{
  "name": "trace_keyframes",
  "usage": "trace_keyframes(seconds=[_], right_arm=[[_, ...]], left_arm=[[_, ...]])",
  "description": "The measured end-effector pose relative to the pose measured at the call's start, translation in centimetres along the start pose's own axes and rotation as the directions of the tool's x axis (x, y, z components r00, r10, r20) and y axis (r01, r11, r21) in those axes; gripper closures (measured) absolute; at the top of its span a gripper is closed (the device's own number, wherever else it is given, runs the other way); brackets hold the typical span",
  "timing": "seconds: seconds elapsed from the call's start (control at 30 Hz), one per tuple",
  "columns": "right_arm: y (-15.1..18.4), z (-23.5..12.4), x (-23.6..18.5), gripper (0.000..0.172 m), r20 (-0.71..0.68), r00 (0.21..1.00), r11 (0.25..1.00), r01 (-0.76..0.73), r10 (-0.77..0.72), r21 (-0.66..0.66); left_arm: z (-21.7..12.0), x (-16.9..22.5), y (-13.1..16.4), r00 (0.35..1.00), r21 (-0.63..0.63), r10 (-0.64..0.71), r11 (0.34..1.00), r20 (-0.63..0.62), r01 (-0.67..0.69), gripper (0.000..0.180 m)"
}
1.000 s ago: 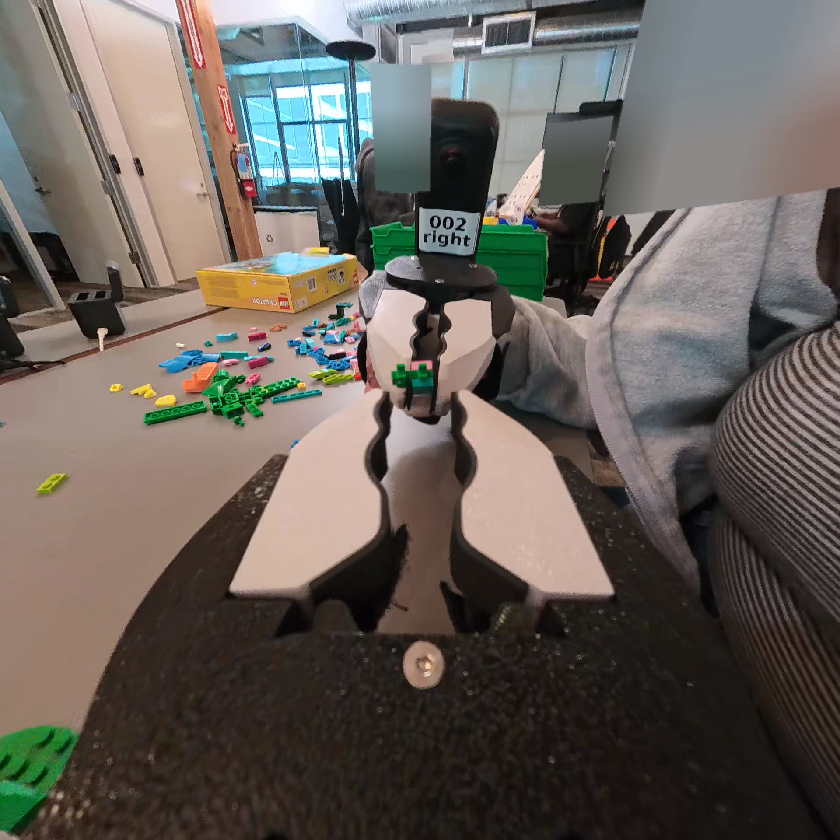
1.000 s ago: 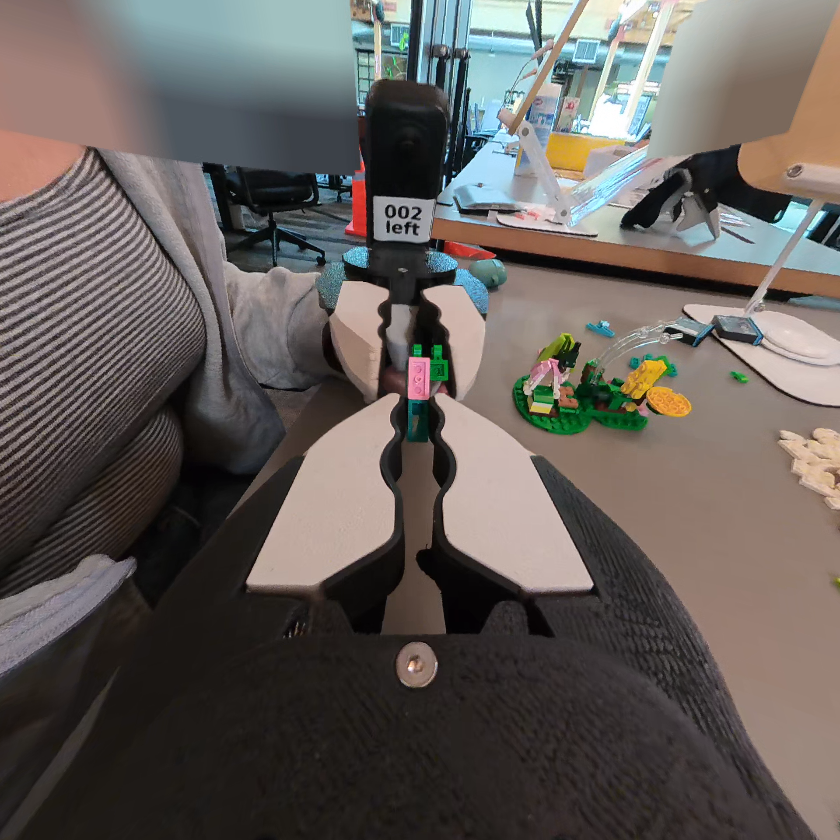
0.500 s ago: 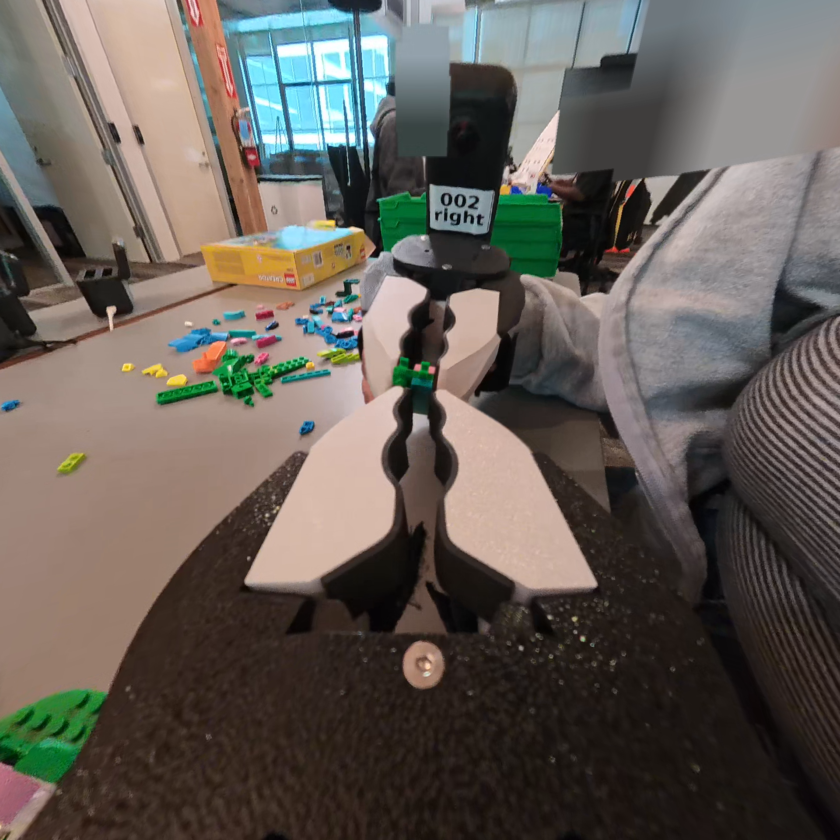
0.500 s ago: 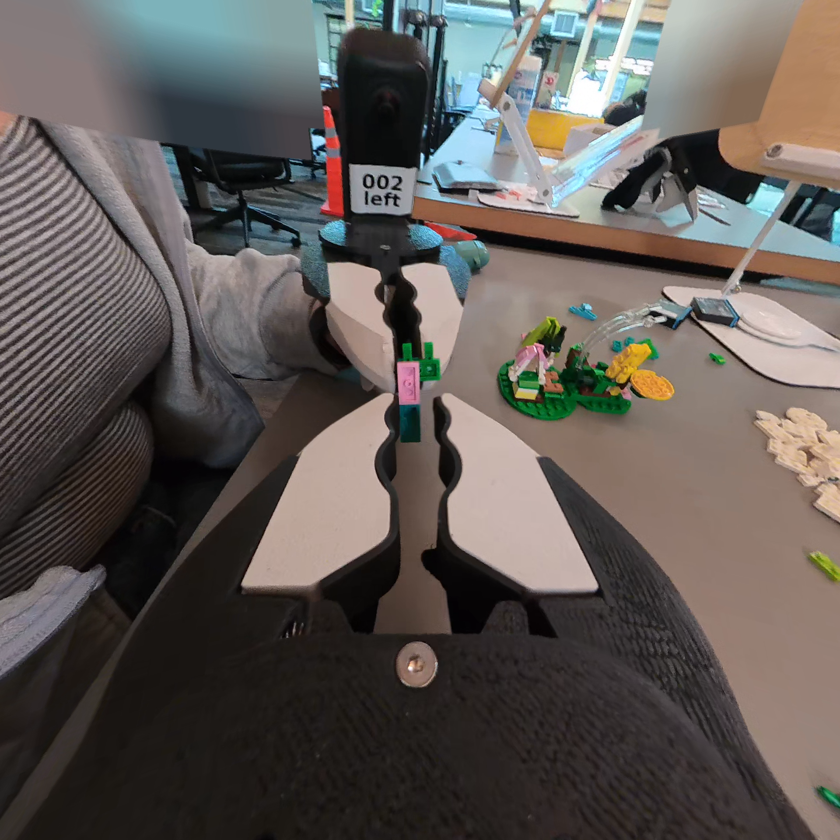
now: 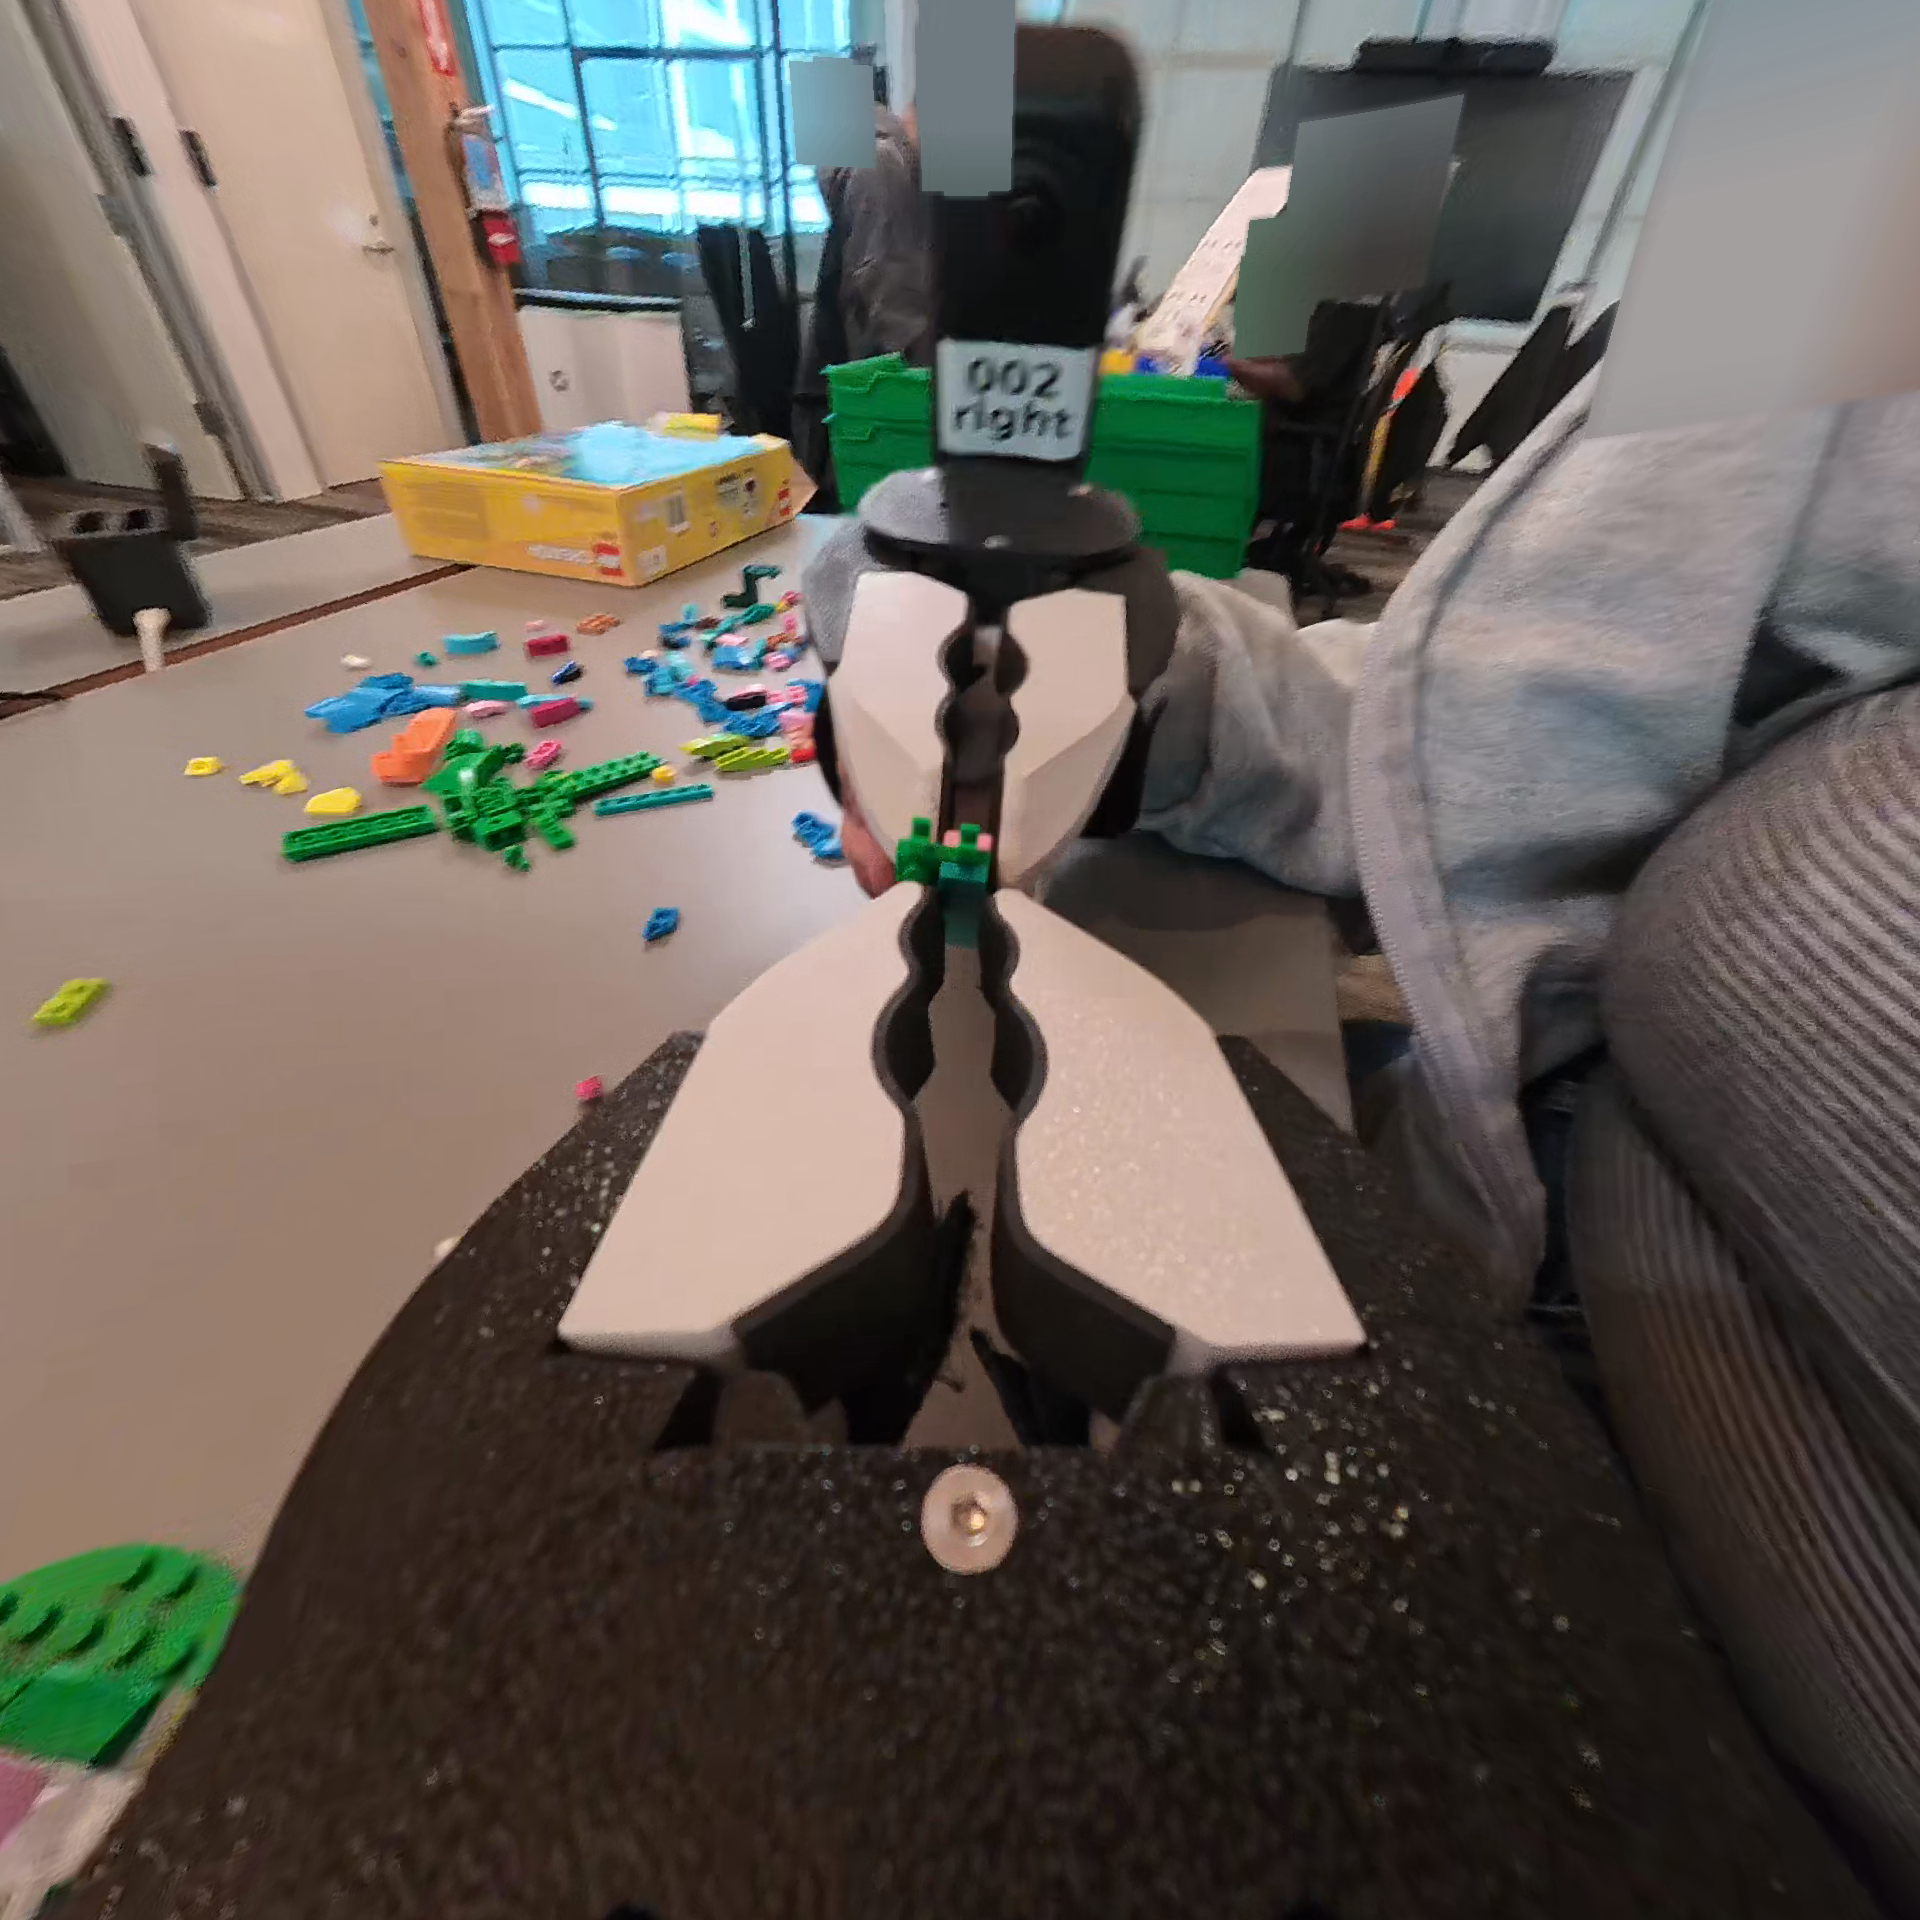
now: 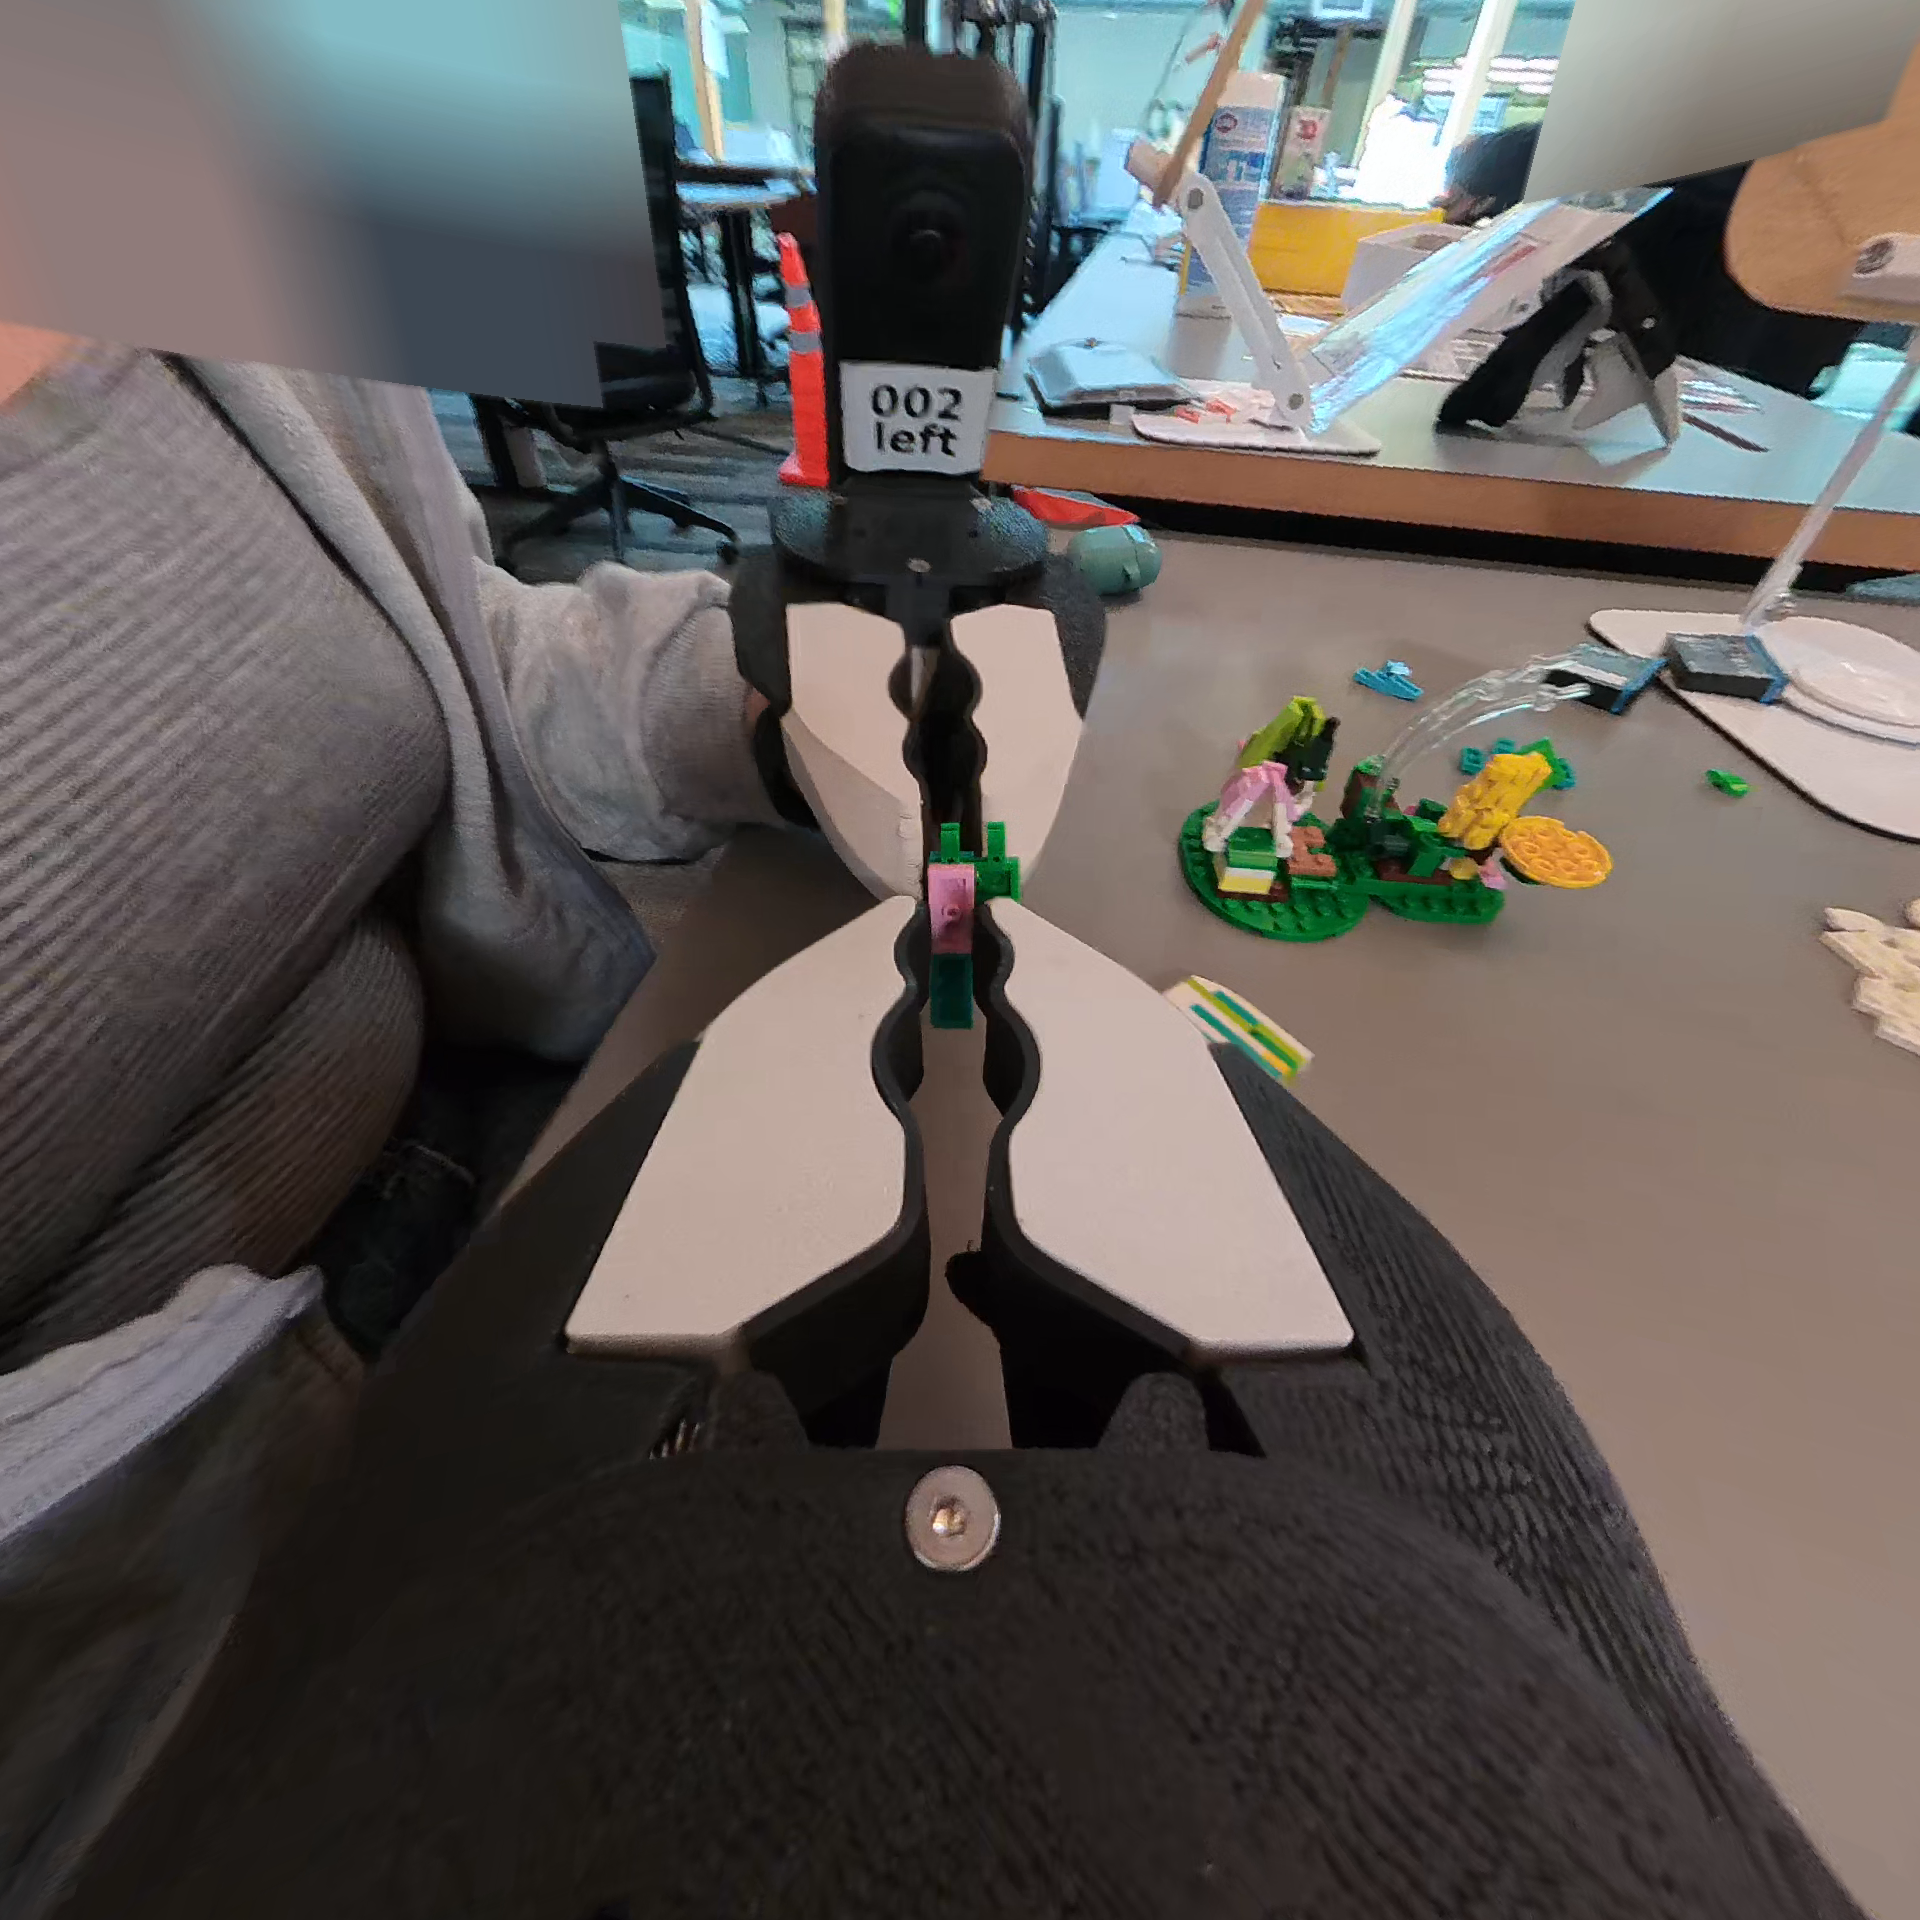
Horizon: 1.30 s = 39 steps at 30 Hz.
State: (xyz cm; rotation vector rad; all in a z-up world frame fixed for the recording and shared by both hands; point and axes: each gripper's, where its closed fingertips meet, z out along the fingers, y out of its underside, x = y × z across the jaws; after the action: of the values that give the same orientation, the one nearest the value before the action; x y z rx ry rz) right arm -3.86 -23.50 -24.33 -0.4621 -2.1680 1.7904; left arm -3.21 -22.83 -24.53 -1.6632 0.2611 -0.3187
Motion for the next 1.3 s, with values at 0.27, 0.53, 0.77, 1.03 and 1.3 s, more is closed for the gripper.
trace_keyframes(seconds=[0.27, 0.53, 0.77, 1.03, 1.3], right_arm=[[-2.3, -0.8, -2.2, 0.166, 0.234, 0.963, 0.972, -0.175, 0.136, 0.156], [-2.9, -2.0, 0.7, 0.166, 0.070, 0.987, 0.961, -0.157, 0.145, 0.226], [-2.1, -0.4, 0.2, 0.166, 0.054, 0.991, 0.976, -0.129, 0.121, 0.173], [-2.1, -0.6, 0.4, 0.166, -0.026, 0.999, 0.992, -0.026, 0.029, 0.125], [-2.3, -2.4, 1.6, 0.166, -0.068, 0.995, 0.986, -0.057, 0.069, 0.157]], left_arm=[[-0.2, 2.3, -2.1, 0.980, 0.131, -0.072, 0.987, -0.184, 0.097, 0.175], [-1.0, -0.3, -2.2, 0.995, 0.154, -0.095, 0.984, -0.009, 0.095, 0.179], [0.8, -0.1, -1.4, 0.997, 0.111, -0.078, 0.991, 0.021, 0.075, 0.172], [-0.2, -0.5, -1.4, 0.999, 0.076, -0.009, 0.997, 0.054, 0.005, 0.173], [-1.4, -1.6, -1.3, 0.996, 0.108, -0.069, 0.992, 0.059, 0.062, 0.173]])
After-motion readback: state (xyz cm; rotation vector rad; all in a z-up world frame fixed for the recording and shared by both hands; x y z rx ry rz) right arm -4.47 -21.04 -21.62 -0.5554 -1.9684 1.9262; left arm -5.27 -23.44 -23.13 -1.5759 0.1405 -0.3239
